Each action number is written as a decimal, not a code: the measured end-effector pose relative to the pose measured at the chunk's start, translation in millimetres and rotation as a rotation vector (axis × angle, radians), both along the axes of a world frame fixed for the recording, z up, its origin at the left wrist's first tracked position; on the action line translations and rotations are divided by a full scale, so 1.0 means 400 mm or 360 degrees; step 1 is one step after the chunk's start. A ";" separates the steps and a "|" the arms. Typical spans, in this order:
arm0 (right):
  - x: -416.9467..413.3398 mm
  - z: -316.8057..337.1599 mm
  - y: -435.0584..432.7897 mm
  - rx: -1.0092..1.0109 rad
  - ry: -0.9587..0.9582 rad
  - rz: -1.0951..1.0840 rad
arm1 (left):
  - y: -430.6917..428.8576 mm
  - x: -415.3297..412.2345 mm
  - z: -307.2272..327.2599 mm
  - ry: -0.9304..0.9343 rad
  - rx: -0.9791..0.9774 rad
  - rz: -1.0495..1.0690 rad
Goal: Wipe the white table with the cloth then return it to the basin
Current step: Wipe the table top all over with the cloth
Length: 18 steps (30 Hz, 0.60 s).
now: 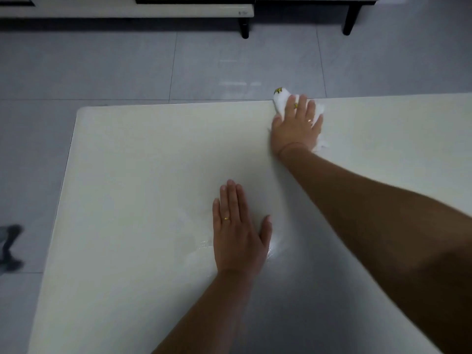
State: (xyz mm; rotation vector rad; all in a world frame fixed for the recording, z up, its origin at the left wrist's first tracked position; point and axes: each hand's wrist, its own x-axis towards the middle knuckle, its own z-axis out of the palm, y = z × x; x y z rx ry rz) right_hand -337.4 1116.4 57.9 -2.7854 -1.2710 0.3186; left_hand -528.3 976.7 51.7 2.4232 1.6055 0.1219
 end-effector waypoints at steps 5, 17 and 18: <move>-0.103 0.004 -0.001 -0.0012 -0.0004 0.0597 | 0.003 0.003 0.006 0.0038 -0.0020 0.0000; 0.179 0.013 -0.101 -0.0084 0.0027 0.0148 | 0.005 0.004 0.002 0.0075 -0.0005 -0.0018; 0.147 0.011 -0.088 -0.0109 0.0021 0.0081 | 0.005 0.004 0.001 0.0075 -0.0003 -0.0021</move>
